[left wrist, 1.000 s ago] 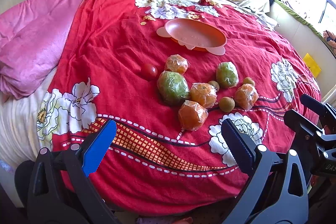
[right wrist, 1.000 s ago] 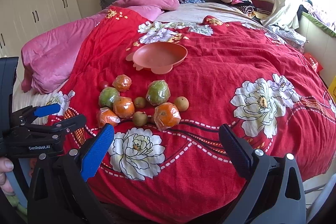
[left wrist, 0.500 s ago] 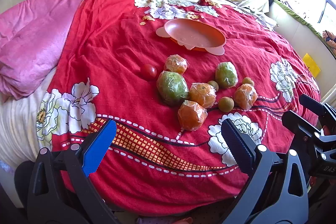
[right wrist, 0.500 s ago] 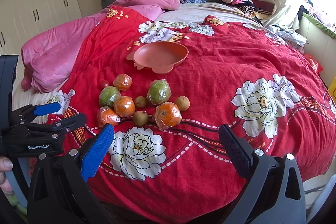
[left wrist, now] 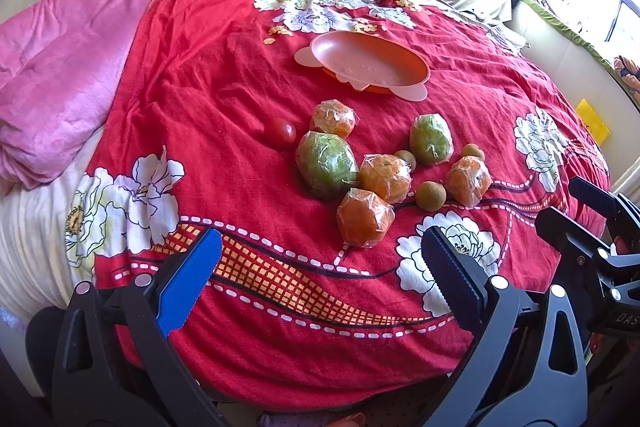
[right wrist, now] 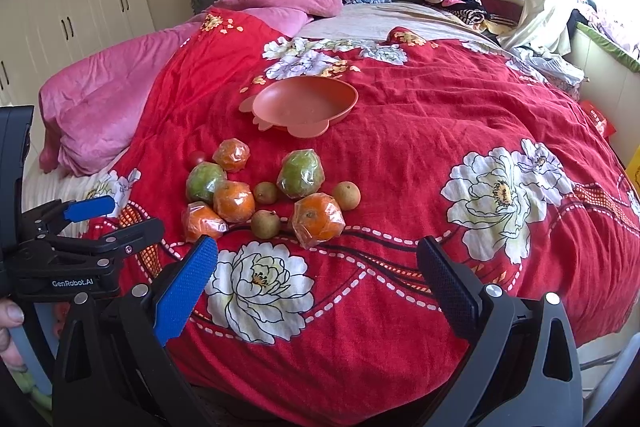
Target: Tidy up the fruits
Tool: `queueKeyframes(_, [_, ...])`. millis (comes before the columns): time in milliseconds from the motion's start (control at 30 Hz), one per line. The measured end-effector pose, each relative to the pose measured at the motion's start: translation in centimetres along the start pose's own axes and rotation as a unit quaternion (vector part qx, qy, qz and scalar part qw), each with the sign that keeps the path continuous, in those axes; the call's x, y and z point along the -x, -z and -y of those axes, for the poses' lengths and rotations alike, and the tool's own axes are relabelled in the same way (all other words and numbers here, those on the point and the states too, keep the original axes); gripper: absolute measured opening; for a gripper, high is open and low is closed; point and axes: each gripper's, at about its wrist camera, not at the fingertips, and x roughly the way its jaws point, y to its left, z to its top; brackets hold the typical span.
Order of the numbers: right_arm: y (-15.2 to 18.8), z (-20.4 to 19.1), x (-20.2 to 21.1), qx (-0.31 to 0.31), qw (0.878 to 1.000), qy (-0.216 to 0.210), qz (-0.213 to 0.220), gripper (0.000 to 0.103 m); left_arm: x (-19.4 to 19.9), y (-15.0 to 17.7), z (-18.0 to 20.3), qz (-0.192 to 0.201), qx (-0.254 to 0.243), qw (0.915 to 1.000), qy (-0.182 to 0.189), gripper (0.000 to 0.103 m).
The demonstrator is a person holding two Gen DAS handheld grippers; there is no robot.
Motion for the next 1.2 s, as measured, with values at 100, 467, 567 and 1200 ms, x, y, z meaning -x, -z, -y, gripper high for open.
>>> queueKeyframes(100, [-0.1,0.1,-0.3,0.001,1.000,0.000,-0.002,0.099,-0.3,0.1,0.2,-0.003,-0.001,1.0000,0.002,0.094])
queueKeyframes(467, [-0.1,0.3,-1.2,0.000,1.000,-0.002,-0.014,0.099,-1.8,0.0,0.0,-0.023,-0.008,0.9997,0.009,0.094])
queueKeyframes(567, [-0.1,0.5,-1.9,-0.001,1.000,-0.002,-0.021,0.099,-2.4,0.0,-0.1,-0.030,-0.009,0.9995,0.011,0.094])
queueKeyframes(1200, [-0.8,1.8,-7.4,0.004,0.996,-0.033,-0.082,0.069,-5.5,-0.9,1.5,-0.052,-0.046,0.9952,0.069,0.074])
